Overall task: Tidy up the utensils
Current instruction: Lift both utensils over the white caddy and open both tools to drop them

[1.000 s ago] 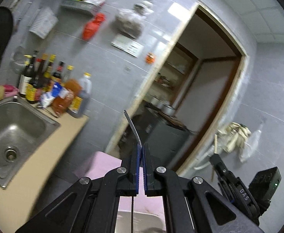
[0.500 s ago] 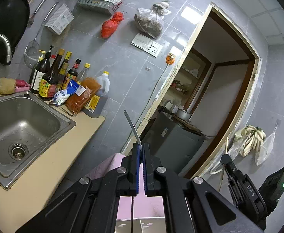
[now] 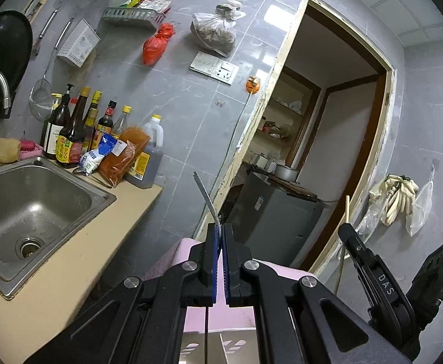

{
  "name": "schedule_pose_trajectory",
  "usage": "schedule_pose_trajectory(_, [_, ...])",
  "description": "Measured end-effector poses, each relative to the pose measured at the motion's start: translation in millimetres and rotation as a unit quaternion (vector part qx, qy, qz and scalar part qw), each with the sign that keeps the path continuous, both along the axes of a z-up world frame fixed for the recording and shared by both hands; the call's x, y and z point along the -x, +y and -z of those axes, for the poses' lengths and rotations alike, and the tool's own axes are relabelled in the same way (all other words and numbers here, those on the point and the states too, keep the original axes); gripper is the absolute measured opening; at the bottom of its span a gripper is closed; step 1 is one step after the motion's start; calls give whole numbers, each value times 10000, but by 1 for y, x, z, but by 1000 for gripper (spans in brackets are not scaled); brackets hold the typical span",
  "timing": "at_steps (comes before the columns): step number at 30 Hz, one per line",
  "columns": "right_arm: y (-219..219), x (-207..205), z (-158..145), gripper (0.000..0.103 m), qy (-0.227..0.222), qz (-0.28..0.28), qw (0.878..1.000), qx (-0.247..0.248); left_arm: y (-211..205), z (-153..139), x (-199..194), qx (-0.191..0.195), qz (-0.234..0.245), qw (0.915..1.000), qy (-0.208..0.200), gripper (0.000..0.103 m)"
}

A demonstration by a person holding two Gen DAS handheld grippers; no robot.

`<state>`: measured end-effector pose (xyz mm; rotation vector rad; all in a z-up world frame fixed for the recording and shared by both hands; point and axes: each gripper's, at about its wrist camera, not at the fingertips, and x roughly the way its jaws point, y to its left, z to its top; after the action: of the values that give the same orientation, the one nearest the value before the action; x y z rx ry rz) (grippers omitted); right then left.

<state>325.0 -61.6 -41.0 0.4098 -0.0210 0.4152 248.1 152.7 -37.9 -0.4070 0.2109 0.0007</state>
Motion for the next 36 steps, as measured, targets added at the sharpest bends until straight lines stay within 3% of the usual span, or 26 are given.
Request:
schedule_pose_trajectory(20, [1, 7, 2, 5, 38, 48, 9994, 346, -3, 11, 5, -26, 207, 9996, 184, 3])
schedule_pose_trajectory(22, [-1, 7, 3, 9, 77, 25, 9994, 346, -3, 12, 5, -24, 256, 9993, 271, 3])
schedule_pose_trajectory(25, [-4, 9, 4, 26, 163, -5, 9994, 291, -4, 14, 3, -80, 300, 9984, 480, 6])
schedule_pose_trajectory(27, [-6, 11, 4, 27, 190, 2, 9994, 299, -4, 15, 4, -74, 329, 9980, 534, 10])
schedule_pose_trajectory(28, [-6, 13, 4, 27, 206, 10, 9993, 313, -4, 14, 5, -94, 312, 9979, 559, 17])
schedule_pose_trajectory(31, [-11, 16, 1, 29, 263, 10, 9991, 326, -4, 12, 9, -50, 312, 9978, 579, 51])
schedule_pose_trajectory(36, [-23, 24, -11, 32, 374, 44, 9984, 412, -6, 3, 14, -40, 216, 9971, 725, 59])
